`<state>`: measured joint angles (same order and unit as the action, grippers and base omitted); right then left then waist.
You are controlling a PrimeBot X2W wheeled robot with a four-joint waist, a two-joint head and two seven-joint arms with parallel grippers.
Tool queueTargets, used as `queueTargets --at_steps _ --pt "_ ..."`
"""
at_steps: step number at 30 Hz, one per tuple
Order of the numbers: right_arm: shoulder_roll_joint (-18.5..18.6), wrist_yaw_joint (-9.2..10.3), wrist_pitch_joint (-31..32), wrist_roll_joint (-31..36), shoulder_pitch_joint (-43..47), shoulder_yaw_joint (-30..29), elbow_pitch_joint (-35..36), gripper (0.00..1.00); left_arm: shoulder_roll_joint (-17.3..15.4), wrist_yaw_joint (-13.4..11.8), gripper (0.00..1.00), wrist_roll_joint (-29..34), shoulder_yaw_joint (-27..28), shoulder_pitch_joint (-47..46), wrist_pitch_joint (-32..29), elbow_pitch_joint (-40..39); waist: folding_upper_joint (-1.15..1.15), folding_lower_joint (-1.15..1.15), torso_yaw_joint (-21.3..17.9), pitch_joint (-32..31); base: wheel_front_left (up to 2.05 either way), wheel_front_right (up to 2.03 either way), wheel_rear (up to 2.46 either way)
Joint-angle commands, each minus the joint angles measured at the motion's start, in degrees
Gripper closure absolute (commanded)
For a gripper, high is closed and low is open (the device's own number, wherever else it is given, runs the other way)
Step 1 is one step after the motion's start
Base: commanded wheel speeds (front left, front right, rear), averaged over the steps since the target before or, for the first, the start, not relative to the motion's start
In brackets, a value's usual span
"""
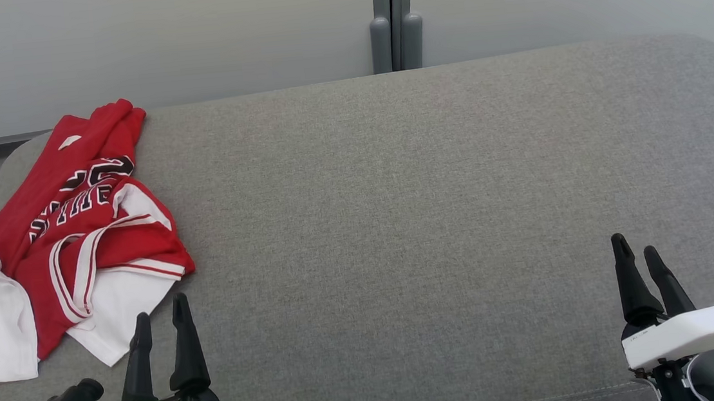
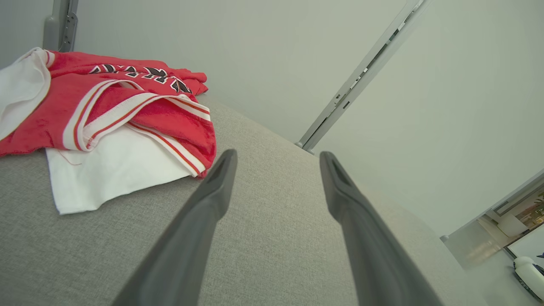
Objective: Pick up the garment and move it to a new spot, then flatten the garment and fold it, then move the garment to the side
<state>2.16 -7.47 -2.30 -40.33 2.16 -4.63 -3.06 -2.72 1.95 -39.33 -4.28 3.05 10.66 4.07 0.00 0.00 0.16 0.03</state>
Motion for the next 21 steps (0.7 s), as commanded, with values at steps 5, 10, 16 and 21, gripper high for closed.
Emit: queueTargets --at_steps 5,10,16,21 --pt "0.5 -0.02 -1.7 5.0 -1.1 1.3 0.2 0.0 -0.6 0.3 0.0 4.7 0.5 0.3 0.7 0.2 0.0 0.0 0.1 -0.3 0.0 0.0 0.0" --pt "0.5 -0.02 -2.9 8.7 -1.4 2.5 -1.0 0.0 -0.8 0.6 0.0 8.0 0.5 0.4 1.1 1.7 0.0 0.0 0.1 -0.6 0.0 0.0 0.0" --pt "0.6 -0.02 -4.2 12.7 -1.7 3.7 -2.5 0.0 -0.8 0.5 0.0 11.9 0.5 0.3 1.5 3.4 0.0 0.0 0.0 -0.9 0.0 0.0 0.0" --pt "0.6 -0.02 -5.2 15.6 -1.8 4.6 -3.3 0.0 -0.8 0.2 0.0 14.6 0.7 0.2 1.8 4.8 0.0 0.0 -0.1 -1.2 0.0 0.0 0.0"
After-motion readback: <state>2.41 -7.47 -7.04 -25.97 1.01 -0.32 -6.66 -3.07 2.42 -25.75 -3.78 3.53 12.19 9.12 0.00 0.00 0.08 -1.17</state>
